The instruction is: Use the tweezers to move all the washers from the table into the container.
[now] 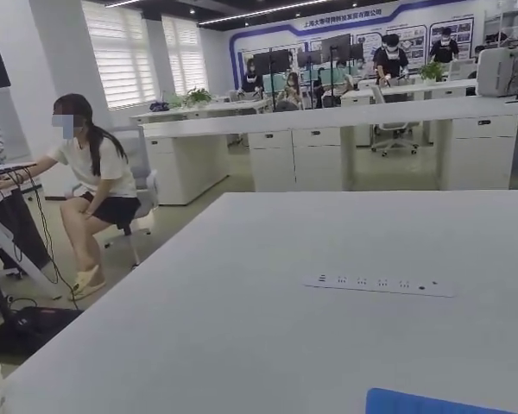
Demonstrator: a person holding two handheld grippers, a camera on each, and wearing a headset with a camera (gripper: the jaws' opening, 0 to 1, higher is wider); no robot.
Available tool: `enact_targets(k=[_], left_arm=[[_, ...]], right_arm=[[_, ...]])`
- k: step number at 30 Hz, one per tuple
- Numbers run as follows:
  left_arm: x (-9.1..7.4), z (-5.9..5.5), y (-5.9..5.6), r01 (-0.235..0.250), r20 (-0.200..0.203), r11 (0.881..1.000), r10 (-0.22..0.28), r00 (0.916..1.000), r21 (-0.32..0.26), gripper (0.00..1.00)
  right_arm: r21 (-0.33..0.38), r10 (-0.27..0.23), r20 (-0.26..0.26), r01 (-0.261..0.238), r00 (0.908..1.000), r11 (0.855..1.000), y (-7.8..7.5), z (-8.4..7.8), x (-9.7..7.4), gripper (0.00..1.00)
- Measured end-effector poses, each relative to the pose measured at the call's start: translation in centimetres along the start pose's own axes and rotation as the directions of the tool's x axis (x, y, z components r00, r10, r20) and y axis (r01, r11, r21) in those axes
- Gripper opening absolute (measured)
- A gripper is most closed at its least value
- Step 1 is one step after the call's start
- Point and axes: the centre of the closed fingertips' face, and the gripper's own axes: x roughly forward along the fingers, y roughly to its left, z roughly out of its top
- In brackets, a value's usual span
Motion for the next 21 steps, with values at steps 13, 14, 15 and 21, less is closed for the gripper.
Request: enact_targets(k=[13, 14, 15, 21], left_arm=[[0.0, 0.0, 0.0, -0.002, -0.002, 1.000, 0.002, 1.0000, 0.000, 0.62], [0.1, -0.1, 0.0, -0.002, -0.004, 1.000, 0.002, 1.0000, 0.000, 0.62], [0.1, -0.1, 0.0, -0.002, -0.005, 1.000, 0.002, 1.0000, 0.001, 0.62], [0.1, -0.2, 0.0, -0.002, -0.009, 1.000, 0.002, 1.0000, 0.002, 0.62]], right_arm=[[0.047, 0.000, 0.114, -0.005, 0.9934, 0.999, -2.6, 4.6, 0.7, 0.02], [0.047, -0.002, 0.120, -0.003, 0.9927, 0.999, -2.8, 4.8, 0.8, 0.02], [0.046, -0.005, 0.126, 0.000, 0.9920, 0.999, -3.1, 5.1, 0.9, 0.02], [0.050, -0.026, 0.143, 0.019, 0.9894, 0.999, -5.3, 6.2, 2.1, 0.02]])
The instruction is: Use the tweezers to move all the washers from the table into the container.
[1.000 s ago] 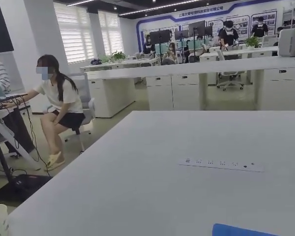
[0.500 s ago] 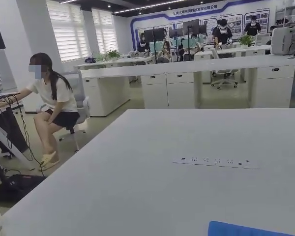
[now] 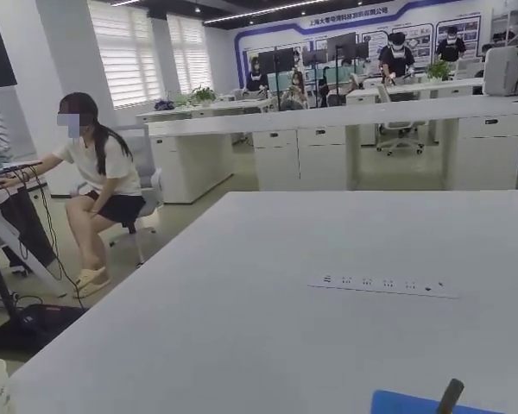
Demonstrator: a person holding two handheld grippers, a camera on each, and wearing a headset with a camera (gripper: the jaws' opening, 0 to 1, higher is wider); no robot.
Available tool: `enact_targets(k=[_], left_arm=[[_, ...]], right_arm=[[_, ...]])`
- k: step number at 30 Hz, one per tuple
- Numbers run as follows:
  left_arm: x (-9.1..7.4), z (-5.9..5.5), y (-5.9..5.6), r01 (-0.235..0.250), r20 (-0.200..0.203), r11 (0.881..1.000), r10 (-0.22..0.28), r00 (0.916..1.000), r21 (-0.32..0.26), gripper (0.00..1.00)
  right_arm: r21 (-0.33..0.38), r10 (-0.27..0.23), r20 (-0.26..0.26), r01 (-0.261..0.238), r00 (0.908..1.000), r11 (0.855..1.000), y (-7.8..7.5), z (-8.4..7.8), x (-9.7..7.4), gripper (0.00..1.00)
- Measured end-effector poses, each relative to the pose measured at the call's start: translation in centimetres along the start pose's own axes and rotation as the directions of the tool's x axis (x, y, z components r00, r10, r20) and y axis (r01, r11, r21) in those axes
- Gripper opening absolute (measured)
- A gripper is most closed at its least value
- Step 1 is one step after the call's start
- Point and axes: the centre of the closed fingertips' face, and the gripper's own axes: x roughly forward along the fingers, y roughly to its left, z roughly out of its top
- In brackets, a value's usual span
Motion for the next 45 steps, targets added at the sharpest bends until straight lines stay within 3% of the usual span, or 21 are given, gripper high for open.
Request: enact_targets(k=[10, 22, 30, 36, 45], left_arm=[[0.0, -0.1, 0.1, -0.003, -0.005, 1.000, 0.003, 1.0000, -0.001, 0.62], [0.0, -0.3, 0.0, 0.003, -0.015, 1.000, -0.002, 0.9999, 0.004, 0.61], [0.2, -0.4, 0.2, 0.001, -0.018, 1.000, -0.001, 0.9998, 0.007, 0.60], [0.3, -0.5, 0.2, 0.003, -0.022, 1.000, -0.003, 0.9997, 0.012, 0.60], [0.3, -0.5, 0.1, 0.004, -0.021, 1.000, -0.004, 0.9998, 0.009, 0.60]], right_arm=[[-0.069, -0.023, -0.070, 0.019, 0.9973, 0.997, -2.6, -1.3, 2.3, 0.02], [-0.063, -0.060, -0.121, 0.053, 0.9908, 0.997, -4.8, -3.5, 3.8, 0.03], [-0.057, -0.045, -0.153, 0.037, 0.9872, 0.998, -4.7, -4.7, 4.3, 0.03], [-0.082, -0.063, -0.180, 0.049, 0.9816, 0.995, -5.0, -5.7, 4.2, 0.03], [-0.065, -0.068, -0.157, 0.058, 0.9853, 0.996, -5.1, -5.6, 3.9, 0.03]])
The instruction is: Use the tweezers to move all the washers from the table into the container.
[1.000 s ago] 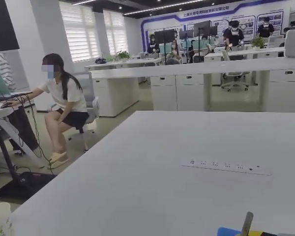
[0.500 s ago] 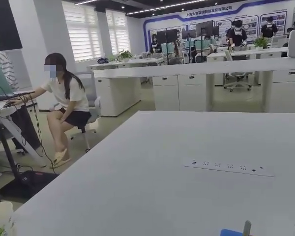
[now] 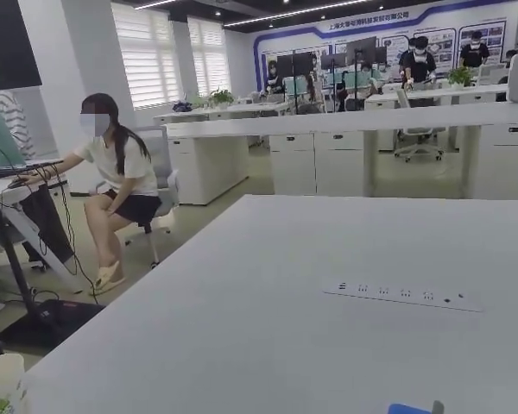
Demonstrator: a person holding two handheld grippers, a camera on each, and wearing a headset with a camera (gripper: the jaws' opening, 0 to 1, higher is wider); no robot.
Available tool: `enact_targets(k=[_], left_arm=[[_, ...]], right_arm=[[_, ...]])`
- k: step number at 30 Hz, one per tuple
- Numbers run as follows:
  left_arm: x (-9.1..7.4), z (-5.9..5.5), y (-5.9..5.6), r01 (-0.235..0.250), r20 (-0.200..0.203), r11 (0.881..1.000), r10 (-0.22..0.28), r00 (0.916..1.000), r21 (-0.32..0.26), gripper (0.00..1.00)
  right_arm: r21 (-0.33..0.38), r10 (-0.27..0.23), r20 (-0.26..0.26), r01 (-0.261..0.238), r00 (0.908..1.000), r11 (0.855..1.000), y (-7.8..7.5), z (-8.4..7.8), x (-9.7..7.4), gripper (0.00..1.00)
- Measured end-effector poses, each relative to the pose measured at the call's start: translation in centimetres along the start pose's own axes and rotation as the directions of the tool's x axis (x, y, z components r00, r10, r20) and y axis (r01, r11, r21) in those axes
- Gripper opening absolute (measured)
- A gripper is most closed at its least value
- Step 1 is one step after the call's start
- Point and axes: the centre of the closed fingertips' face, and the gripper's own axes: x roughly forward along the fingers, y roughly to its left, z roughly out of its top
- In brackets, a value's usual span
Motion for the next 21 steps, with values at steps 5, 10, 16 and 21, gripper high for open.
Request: enact_targets(k=[5, 10, 16, 21], left_arm=[[0.0, 0.0, -0.1, 0.007, -0.002, 1.000, -0.007, 1.0000, -0.001, 0.60], [0.0, -0.1, -0.1, 0.006, -0.004, 1.000, -0.006, 1.0000, -0.003, 0.60], [0.0, 0.0, -0.1, 0.009, -0.003, 1.000, -0.009, 1.0000, -0.005, 0.60], [0.0, 0.0, -0.2, 0.012, -0.001, 1.000, -0.012, 0.9999, -0.006, 0.60]], right_arm=[[-0.021, 0.003, 0.007, -0.003, 1.0000, 1.000, 0.1, 0.1, -0.1, 0.04], [-0.034, 0.003, 0.044, -0.002, 0.9990, 0.999, 0.4, 1.2, -0.4, 0.04], [-0.032, 0.005, 0.097, -0.002, 0.9953, 0.999, 0.7, 2.9, -1.1, 0.04], [-0.041, 0.009, 0.147, -0.003, 0.9891, 0.999, 1.4, 4.5, -2.1, 0.04]])
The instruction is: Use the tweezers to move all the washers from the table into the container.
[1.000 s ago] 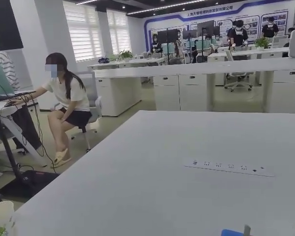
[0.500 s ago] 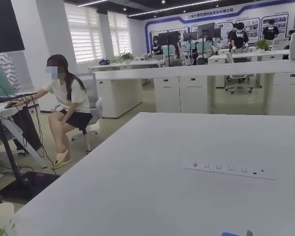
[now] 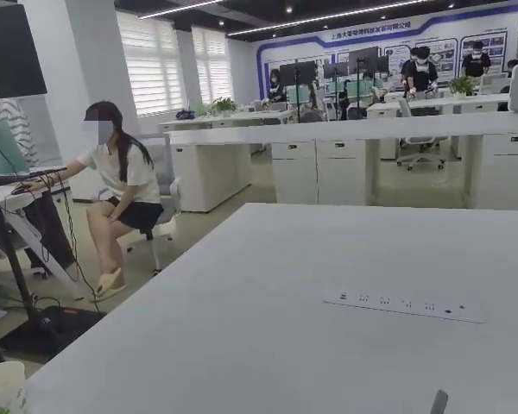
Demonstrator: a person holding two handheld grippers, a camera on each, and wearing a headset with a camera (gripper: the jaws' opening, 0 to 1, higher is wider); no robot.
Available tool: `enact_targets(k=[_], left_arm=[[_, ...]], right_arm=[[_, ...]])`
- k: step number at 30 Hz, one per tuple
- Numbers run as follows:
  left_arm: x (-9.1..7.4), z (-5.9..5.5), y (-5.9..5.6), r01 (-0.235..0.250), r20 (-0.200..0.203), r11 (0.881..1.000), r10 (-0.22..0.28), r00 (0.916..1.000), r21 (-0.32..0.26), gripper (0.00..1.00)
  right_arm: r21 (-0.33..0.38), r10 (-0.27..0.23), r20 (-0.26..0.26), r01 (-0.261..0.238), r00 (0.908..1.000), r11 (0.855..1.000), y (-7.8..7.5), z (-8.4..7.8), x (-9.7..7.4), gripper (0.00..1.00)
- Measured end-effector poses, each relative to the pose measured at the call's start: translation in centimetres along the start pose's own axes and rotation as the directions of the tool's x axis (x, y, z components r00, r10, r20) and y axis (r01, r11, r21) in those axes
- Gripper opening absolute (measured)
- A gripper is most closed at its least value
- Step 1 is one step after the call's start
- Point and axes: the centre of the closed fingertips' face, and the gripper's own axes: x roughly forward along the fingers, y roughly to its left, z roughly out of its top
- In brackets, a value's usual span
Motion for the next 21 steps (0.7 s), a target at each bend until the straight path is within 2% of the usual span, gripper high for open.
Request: enact_targets(k=[6, 10, 17, 20, 21], left_arm=[[0.0, 0.0, 0.0, 0.001, 0.001, 1.000, -0.001, 1.0000, 0.000, 0.60], [-0.1, 0.2, 0.1, -0.002, 0.016, 1.000, 0.002, 0.9999, -0.009, 0.60], [-0.3, 0.5, -0.1, 0.001, 0.027, 1.000, -0.001, 0.9996, -0.011, 0.61], [-0.5, 1.4, -0.4, 0.022, 0.080, 0.998, -0.017, 0.9966, -0.059, 0.65], [-0.5, 1.4, -0.4, 0.026, 0.082, 0.997, -0.020, 0.9964, -0.068, 0.66]], right_arm=[[0.021, 0.002, 0.055, -0.003, 0.9985, 1.000, 0.7, 1.8, -1.1, 0.04], [0.030, 0.005, 0.090, -0.007, 0.9959, 1.000, 1.5, 2.8, -2.1, 0.04], [0.020, 0.016, 0.108, -0.018, 0.9940, 1.000, 2.9, 3.4, -3.6, 0.04], [0.011, 0.034, 0.104, -0.035, 0.9940, 0.999, 3.9, 3.3, -4.1, 0.04], [0.002, 0.038, 0.099, -0.038, 0.9944, 0.999, 4.2, 3.2, -4.4, 0.04]])
